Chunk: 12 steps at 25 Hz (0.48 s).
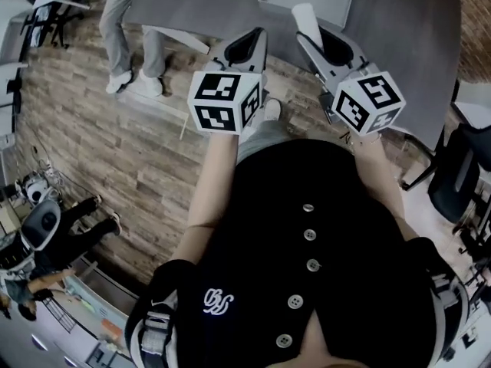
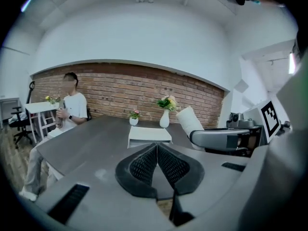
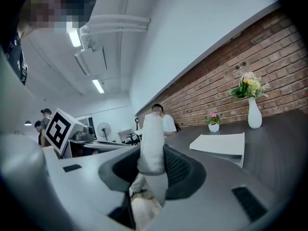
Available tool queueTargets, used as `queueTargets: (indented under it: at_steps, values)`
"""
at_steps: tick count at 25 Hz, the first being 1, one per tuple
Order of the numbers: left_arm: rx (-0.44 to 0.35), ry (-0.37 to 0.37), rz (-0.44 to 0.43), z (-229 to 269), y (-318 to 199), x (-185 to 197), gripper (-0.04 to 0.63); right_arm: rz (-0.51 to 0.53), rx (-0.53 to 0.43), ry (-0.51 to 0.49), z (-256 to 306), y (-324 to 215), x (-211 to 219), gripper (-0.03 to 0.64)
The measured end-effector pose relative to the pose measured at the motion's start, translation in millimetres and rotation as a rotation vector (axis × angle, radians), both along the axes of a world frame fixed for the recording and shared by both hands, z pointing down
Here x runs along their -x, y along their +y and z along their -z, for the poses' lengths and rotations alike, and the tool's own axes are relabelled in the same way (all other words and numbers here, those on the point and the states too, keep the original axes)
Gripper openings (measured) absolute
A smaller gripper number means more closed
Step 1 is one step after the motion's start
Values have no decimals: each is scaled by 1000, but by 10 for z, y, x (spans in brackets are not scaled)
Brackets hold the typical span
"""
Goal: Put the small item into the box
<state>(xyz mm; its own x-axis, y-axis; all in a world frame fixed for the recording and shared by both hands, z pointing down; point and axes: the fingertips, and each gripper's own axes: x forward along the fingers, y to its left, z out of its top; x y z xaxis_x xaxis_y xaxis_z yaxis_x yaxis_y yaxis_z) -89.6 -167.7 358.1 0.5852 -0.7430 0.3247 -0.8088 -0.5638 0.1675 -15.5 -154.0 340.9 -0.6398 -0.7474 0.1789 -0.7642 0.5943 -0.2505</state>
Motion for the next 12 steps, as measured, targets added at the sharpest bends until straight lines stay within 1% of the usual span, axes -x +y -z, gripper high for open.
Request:
queueTargets:
  at_steps: [3, 6, 12]
  values:
    - [7, 6, -108, -31, -211, -77, 14, -65, 10, 29, -24, -108, 45, 135]
    - [34, 20, -196, -145, -338, -227, 14, -146, 40, 63, -128, -155, -88, 133]
    - [79, 12, -286, -294, -507, -467, 14, -248, 101, 78, -269, -312, -393, 134]
